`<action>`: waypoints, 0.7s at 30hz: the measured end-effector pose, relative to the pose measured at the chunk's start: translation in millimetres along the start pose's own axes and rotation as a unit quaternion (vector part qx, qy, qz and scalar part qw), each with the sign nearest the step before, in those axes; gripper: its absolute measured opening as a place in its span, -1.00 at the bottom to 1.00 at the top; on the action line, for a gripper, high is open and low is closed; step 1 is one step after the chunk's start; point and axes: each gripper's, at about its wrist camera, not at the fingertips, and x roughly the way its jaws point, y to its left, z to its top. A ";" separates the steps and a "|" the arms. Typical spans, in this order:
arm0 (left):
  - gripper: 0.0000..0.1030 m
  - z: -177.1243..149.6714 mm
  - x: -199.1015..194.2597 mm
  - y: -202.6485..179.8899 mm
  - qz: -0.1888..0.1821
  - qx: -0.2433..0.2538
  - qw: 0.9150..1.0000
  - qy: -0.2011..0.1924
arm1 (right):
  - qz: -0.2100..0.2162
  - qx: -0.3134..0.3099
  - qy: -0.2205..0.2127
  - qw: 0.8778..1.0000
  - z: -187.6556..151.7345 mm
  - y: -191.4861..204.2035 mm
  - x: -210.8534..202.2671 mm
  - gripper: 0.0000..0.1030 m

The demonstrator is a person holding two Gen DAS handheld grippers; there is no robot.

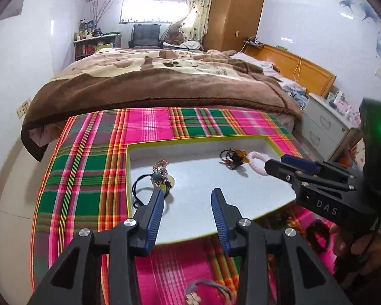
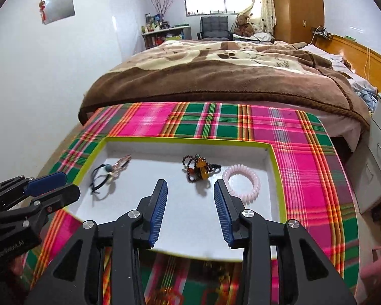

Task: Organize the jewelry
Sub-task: 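Move both open tools back over the remaining jewelry toward the black band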

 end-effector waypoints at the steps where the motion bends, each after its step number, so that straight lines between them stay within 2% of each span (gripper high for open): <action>1: -0.24 -1.8 -5.1 -0.1 0.001 -0.001 1.000 -0.003 | 0.002 0.001 -0.004 1.000 -3.0 0.0 -6.3 -0.23; 3: -0.23 -6.2 -15.9 -1.5 0.011 0.003 1.000 -0.010 | 0.005 0.001 -0.009 1.000 -9.5 0.1 -17.4 -0.22; 4: -0.22 -8.7 -21.3 -1.4 0.011 0.002 1.000 -0.014 | 0.005 0.002 -0.011 1.000 -12.6 0.3 -22.3 -0.16; 5: -0.22 -11.4 -25.7 -1.2 0.007 -0.001 1.000 -0.016 | 0.005 0.004 -0.017 1.000 -16.9 0.0 -29.3 0.00; 6: -0.21 -15.1 -31.6 -0.2 0.003 -0.007 1.000 -0.018 | 0.006 0.006 -0.021 1.000 -20.1 -0.2 -33.9 0.04; 10: -0.21 -28.5 -46.4 0.3 0.009 -0.007 1.000 -0.024 | 0.009 0.012 -0.031 0.999 -34.4 -3.1 -52.1 0.05; 17: -0.20 -59.1 -60.6 16.4 -0.003 -0.030 0.999 -0.023 | 0.004 0.033 -0.033 0.999 -60.6 -18.0 -73.8 0.05; 21: -0.20 -75.9 -64.9 24.6 0.003 -0.038 0.999 -0.017 | -0.015 0.032 -0.025 0.999 -76.3 -27.5 -78.8 0.05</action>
